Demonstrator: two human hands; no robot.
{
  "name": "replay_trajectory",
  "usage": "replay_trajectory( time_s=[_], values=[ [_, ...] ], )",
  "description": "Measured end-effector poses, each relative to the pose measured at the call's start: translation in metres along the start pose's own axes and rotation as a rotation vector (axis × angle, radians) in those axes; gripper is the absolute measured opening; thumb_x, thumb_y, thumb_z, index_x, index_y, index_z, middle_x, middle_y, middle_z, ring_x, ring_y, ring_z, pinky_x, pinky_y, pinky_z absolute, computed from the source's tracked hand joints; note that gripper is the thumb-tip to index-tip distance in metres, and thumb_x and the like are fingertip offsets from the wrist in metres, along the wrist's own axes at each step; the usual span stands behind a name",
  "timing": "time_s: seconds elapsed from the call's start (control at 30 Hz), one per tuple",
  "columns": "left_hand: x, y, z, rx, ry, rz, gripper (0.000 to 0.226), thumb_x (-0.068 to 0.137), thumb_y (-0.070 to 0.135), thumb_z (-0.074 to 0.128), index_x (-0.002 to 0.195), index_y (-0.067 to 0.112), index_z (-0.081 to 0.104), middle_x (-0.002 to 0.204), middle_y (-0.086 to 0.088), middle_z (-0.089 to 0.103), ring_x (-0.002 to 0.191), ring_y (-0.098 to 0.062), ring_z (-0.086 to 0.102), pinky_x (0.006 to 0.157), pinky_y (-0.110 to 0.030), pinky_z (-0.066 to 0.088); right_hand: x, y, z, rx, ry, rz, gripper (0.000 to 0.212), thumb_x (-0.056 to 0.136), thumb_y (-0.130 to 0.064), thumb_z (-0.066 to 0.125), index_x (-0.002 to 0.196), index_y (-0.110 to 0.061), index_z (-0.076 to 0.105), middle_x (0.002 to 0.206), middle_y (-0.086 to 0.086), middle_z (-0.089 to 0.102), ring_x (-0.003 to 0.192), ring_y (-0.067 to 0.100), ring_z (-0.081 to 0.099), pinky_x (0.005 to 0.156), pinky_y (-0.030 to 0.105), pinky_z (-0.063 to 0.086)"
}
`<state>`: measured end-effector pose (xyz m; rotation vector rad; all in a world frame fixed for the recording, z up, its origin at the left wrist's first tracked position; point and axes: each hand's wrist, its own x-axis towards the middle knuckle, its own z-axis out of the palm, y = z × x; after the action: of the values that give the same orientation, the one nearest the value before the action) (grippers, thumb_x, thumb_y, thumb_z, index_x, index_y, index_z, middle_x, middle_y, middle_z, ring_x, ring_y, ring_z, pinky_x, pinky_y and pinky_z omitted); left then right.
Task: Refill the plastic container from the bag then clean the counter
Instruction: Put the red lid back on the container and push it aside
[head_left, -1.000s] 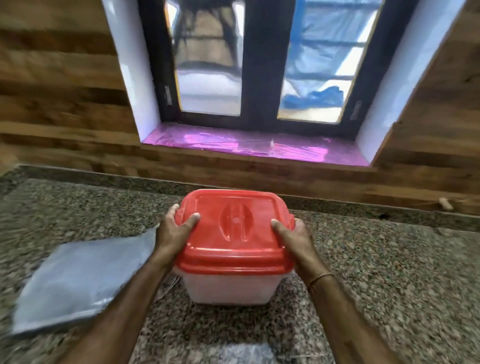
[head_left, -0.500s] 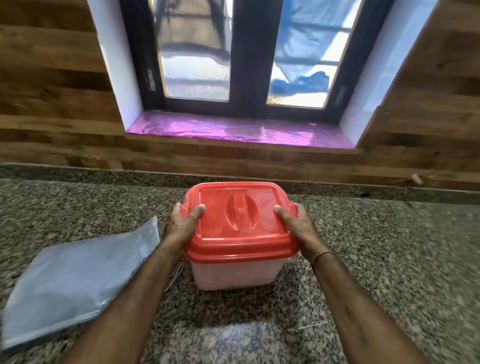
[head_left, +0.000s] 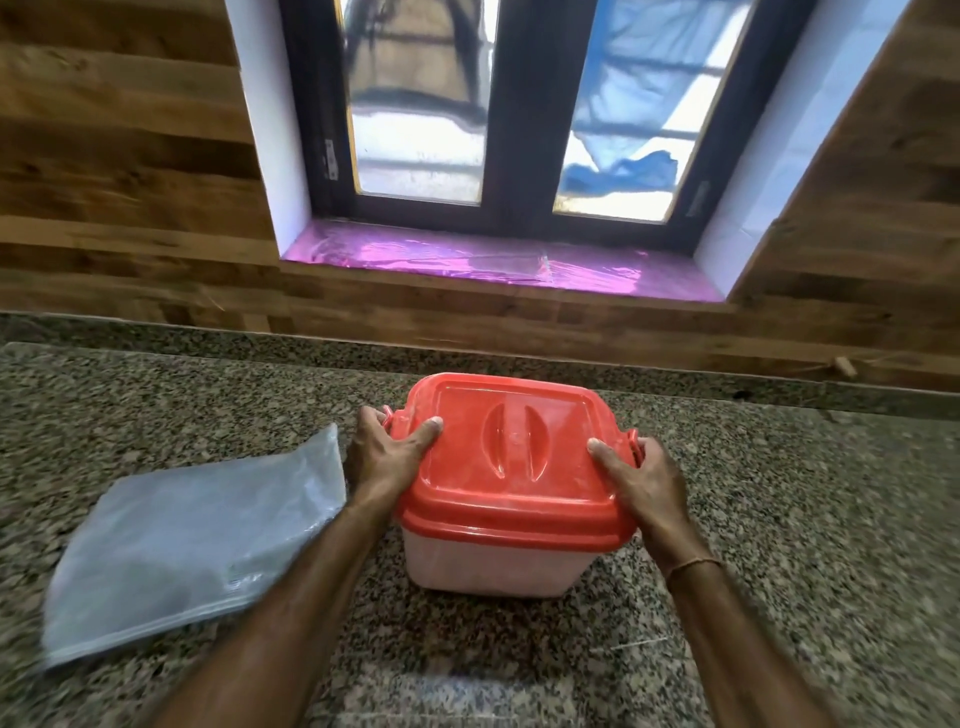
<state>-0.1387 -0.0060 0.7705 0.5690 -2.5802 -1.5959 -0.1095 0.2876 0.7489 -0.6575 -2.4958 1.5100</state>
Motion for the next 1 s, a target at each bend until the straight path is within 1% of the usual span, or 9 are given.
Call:
replay_trajectory(
  time_s=[0.07, 0.17, 0.33, 0.47, 0.53, 0.6, 0.67, 0.77, 1.0],
  values=[
    [-0.001, -0.002, 0.001, -0.024, -0.008, 0.035, 0.062, 0.087, 0.052, 0.075, 0.123, 0.012, 0.045, 0.110, -0.005, 0.062, 0.078, -0.011, 0.056, 0.053, -0.023, 0.040, -0.003, -0.003, 0.001, 0.015, -0.005, -0.008, 0.073, 0.080, -0.069, 0.069, 0.131, -0.019, 0.052, 0.112, 0.006, 0.069, 0.089, 0.023, 0.074, 0.071, 0.046, 0.066],
    [-0.011, 0.002, 0.005, 0.046, 0.036, 0.139, 0.043, 0.098, 0.039, 0.067, 0.118, 0.009, 0.042, 0.099, -0.002, 0.059, 0.070, -0.001, 0.048, 0.047, -0.019, 0.035, -0.002, -0.011, 0.013, -0.221, 0.072, -0.061, 0.054, 0.099, -0.054, 0.054, 0.137, -0.015, 0.051, 0.105, 0.007, 0.069, 0.083, 0.021, 0.071, 0.070, 0.042, 0.063],
    [-0.012, -0.004, 0.012, 0.141, 0.057, 0.187, 0.038, 0.103, 0.042, 0.055, 0.119, 0.014, 0.035, 0.105, -0.009, 0.064, 0.074, -0.020, 0.059, 0.053, -0.025, 0.034, -0.005, -0.018, 0.025, -0.561, 0.076, -0.101, 0.063, 0.109, -0.043, 0.030, 0.161, -0.009, 0.021, 0.141, 0.017, 0.053, 0.110, 0.027, 0.062, 0.083, 0.037, 0.054],
    [-0.007, -0.010, 0.012, 0.034, -0.029, 0.123, 0.052, 0.103, 0.043, 0.056, 0.139, 0.011, 0.034, 0.115, -0.002, 0.053, 0.075, -0.009, 0.053, 0.056, -0.020, 0.034, -0.003, -0.016, 0.018, -0.525, 0.007, -0.118, 0.070, 0.107, -0.048, 0.033, 0.164, -0.014, 0.010, 0.147, 0.015, 0.046, 0.100, 0.017, 0.054, 0.073, 0.032, 0.048],
    [0.003, -0.018, 0.012, -0.102, -0.117, -0.001, 0.070, 0.096, 0.053, 0.063, 0.145, 0.008, 0.040, 0.119, -0.004, 0.060, 0.088, -0.019, 0.064, 0.059, -0.025, 0.047, 0.000, -0.004, 0.010, -0.264, -0.078, -0.081, 0.082, 0.094, -0.068, 0.046, 0.159, -0.023, 0.026, 0.138, 0.009, 0.058, 0.097, 0.018, 0.068, 0.070, 0.038, 0.060],
    [0.008, -0.023, 0.011, -0.193, -0.155, -0.060, 0.074, 0.088, 0.062, 0.067, 0.137, 0.007, 0.055, 0.111, -0.011, 0.072, 0.087, -0.025, 0.073, 0.062, -0.030, 0.056, 0.004, 0.008, 0.004, 0.051, -0.140, 0.058, 0.096, 0.070, -0.085, 0.061, 0.143, -0.024, 0.047, 0.120, 0.006, 0.071, 0.091, 0.022, 0.077, 0.073, 0.046, 0.066],
    [0.006, -0.022, 0.013, -0.214, -0.146, -0.048, 0.065, 0.090, 0.057, 0.068, 0.129, 0.005, 0.063, 0.100, -0.013, 0.075, 0.079, -0.024, 0.074, 0.056, -0.027, 0.056, 0.009, 0.013, 0.004, 0.070, -0.140, 0.083, 0.099, 0.061, -0.092, 0.063, 0.132, -0.023, 0.056, 0.109, 0.004, 0.075, 0.086, 0.022, 0.079, 0.072, 0.046, 0.066],
    [0.007, -0.017, 0.020, -0.235, -0.101, -0.032, 0.058, 0.091, 0.049, 0.072, 0.123, 0.002, 0.065, 0.091, -0.011, 0.074, 0.072, -0.021, 0.074, 0.046, -0.022, 0.054, 0.015, 0.011, 0.007, 0.051, -0.096, 0.045, 0.090, 0.067, -0.088, 0.059, 0.129, -0.022, 0.056, 0.104, 0.004, 0.075, 0.080, 0.021, 0.079, 0.066, 0.044, 0.066],
    [0.043, 0.046, 0.073, -0.176, -0.087, -0.042, 0.050, 0.083, 0.054, 0.079, 0.096, 0.007, 0.071, 0.083, -0.011, 0.076, 0.071, -0.028, 0.074, 0.059, -0.036, 0.061, 0.085, 0.013, -0.026, 0.078, -0.017, 0.067, 0.077, 0.066, -0.083, 0.061, 0.113, -0.023, 0.067, 0.096, 0.003, 0.078, 0.083, 0.023, 0.077, 0.074, 0.048, 0.065]
  ],
)
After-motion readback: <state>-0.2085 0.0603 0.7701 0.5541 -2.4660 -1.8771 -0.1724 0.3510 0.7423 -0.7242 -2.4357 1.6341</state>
